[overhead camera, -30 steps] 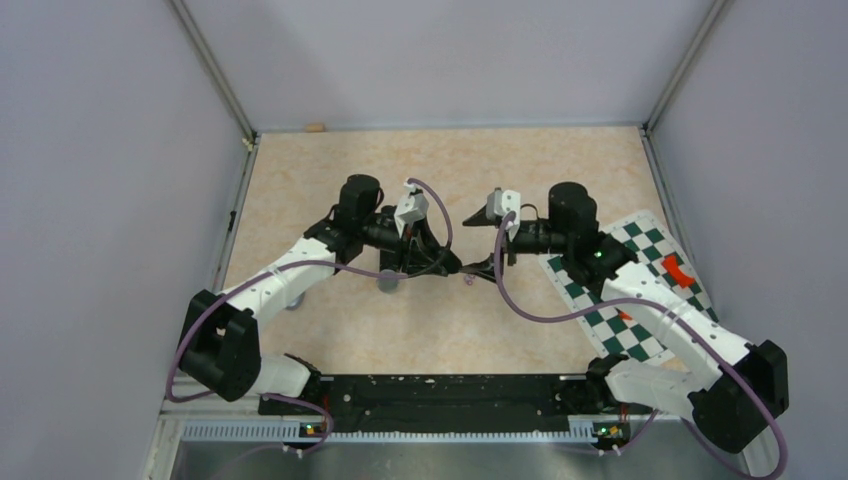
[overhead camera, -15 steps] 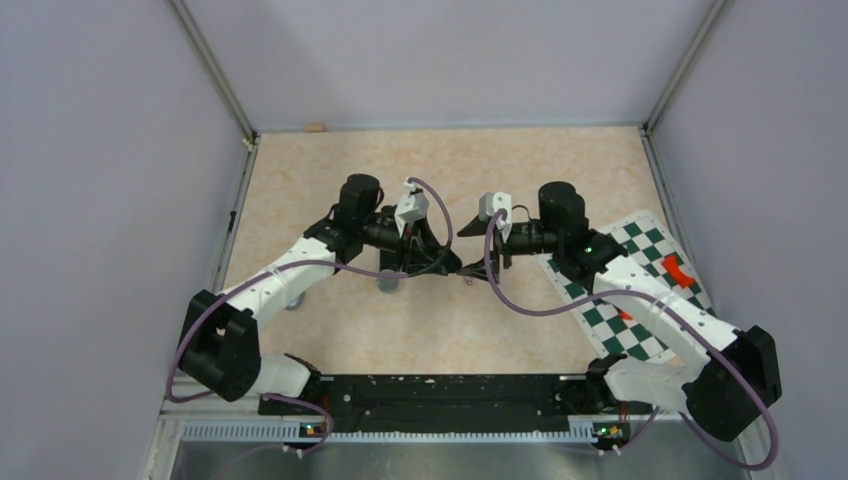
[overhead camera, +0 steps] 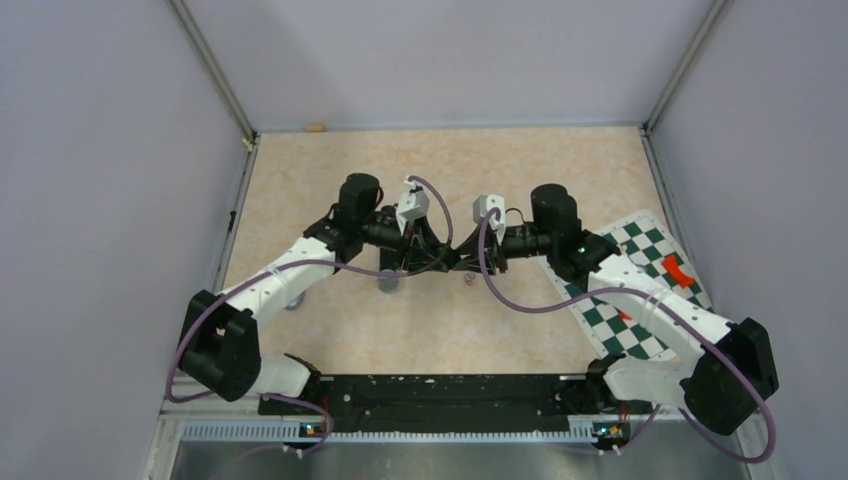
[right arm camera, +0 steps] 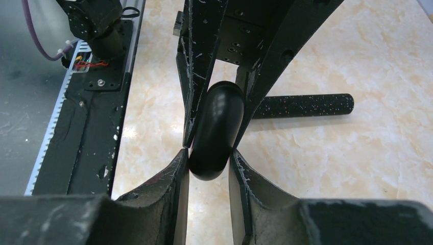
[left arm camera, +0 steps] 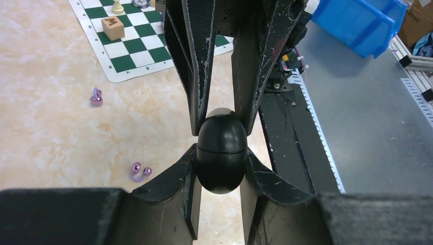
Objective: Insert the wireless bluetooth earbuds into the charging case
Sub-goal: Pass from the left arm to the right
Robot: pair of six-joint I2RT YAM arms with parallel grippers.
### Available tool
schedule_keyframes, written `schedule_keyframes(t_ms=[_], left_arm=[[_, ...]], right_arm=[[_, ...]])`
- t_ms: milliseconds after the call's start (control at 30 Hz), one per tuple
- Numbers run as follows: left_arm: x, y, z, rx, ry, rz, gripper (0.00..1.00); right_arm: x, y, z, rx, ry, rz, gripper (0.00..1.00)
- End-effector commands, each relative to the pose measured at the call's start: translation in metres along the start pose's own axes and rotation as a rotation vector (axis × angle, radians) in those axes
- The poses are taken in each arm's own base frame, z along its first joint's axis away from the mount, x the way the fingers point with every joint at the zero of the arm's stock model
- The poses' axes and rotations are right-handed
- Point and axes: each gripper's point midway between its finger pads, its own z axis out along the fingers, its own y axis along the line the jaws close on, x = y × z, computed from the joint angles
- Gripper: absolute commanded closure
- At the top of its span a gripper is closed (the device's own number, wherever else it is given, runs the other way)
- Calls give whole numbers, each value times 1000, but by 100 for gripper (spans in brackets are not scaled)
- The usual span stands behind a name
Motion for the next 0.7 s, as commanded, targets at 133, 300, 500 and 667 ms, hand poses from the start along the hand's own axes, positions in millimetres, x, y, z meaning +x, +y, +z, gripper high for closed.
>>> schedule_keyframes(t_ms=[133,300,500,667], left_arm=[[-23,6,1,-25,-39,37,80],[-24,4,1,-19,-41,38,78],[-23,3,2,-8,-42,37,77],[-23,3,2,-10,-40,36,74]], right_arm=[[-9,-1,3,2,-34,-70,73],[-8,0,4,1,-29,-61,52],[-10,-5,7,16,-41,-69,65],[-14,-7,6,33,-51,-76,93]])
